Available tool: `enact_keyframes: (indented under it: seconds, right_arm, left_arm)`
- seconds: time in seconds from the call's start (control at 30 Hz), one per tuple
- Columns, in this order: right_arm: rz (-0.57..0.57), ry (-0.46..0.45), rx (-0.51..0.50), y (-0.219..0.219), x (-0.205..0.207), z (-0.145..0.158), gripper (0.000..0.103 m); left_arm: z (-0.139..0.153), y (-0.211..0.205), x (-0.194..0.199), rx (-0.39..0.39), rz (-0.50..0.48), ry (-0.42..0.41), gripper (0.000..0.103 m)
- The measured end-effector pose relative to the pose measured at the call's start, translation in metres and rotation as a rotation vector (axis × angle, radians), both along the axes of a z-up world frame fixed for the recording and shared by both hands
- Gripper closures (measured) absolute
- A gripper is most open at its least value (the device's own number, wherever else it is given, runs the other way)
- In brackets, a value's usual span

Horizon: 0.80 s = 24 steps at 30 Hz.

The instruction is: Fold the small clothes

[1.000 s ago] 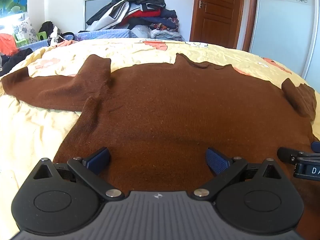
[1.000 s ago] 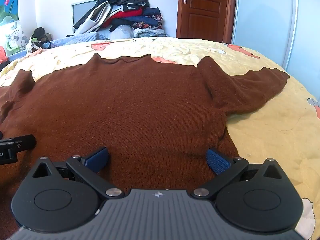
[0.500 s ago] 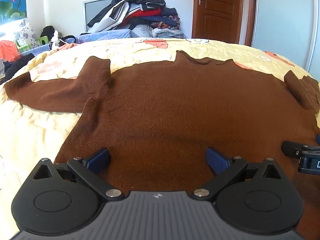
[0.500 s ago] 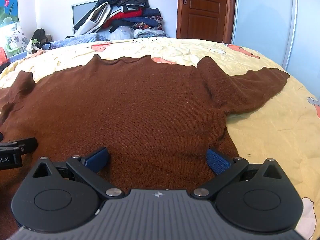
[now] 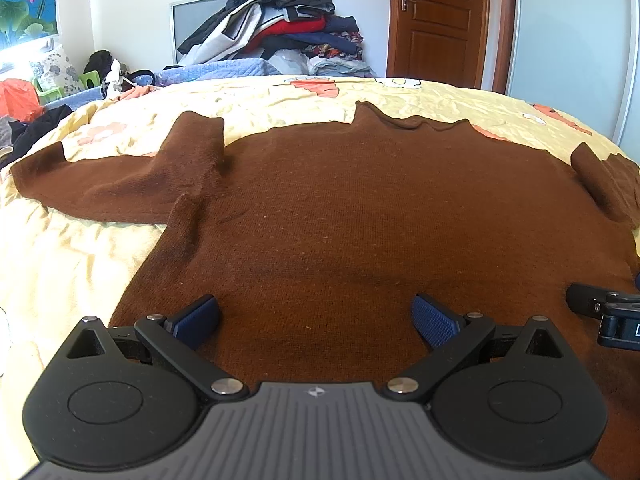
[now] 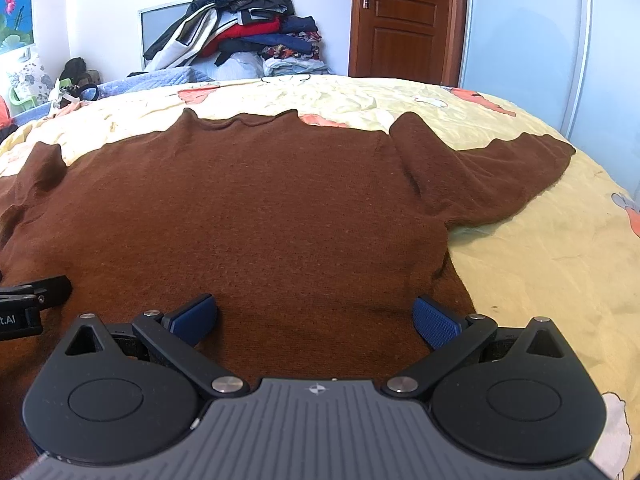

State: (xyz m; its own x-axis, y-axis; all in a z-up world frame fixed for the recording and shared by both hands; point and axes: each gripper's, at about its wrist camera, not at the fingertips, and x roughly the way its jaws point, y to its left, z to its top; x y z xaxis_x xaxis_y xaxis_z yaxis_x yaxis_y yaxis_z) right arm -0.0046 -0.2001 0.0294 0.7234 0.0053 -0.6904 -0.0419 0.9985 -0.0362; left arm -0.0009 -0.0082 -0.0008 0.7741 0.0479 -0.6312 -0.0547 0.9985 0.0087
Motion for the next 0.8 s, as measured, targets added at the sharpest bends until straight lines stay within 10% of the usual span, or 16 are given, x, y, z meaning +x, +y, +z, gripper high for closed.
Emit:
enact_keyframes:
  seconds: [0.8]
  right_arm:
    - [-0.016, -0.003, 0.000, -0.0052, 0.0004, -0.0023, 0.000]
  left_arm:
    - [0.0004, 0.0045, -0.0004, -0.025, -0.011, -0.003, 0.000]
